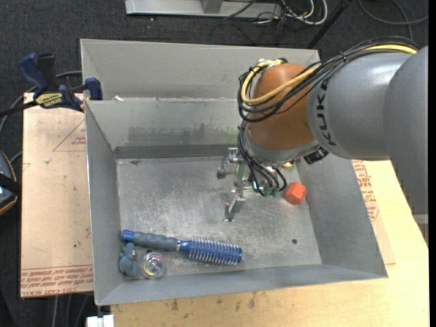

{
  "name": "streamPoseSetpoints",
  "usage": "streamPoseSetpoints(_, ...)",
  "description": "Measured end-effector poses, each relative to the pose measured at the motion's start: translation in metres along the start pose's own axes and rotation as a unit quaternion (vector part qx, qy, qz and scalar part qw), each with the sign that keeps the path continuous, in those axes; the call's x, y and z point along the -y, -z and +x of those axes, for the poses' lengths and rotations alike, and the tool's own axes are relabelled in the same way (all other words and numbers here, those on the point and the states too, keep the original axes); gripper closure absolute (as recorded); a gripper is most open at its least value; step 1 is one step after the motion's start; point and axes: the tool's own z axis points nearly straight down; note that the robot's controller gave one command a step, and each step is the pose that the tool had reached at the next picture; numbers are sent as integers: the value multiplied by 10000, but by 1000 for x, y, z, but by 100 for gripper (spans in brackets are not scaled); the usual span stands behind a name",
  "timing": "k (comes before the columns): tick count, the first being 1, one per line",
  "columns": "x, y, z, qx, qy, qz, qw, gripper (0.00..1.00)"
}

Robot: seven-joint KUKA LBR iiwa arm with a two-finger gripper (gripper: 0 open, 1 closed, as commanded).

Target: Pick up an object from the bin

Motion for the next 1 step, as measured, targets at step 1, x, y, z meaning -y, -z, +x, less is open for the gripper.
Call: streamPoseSetpoints(1, -33, 29, 65, 22, 186, -7, 9998, 0)
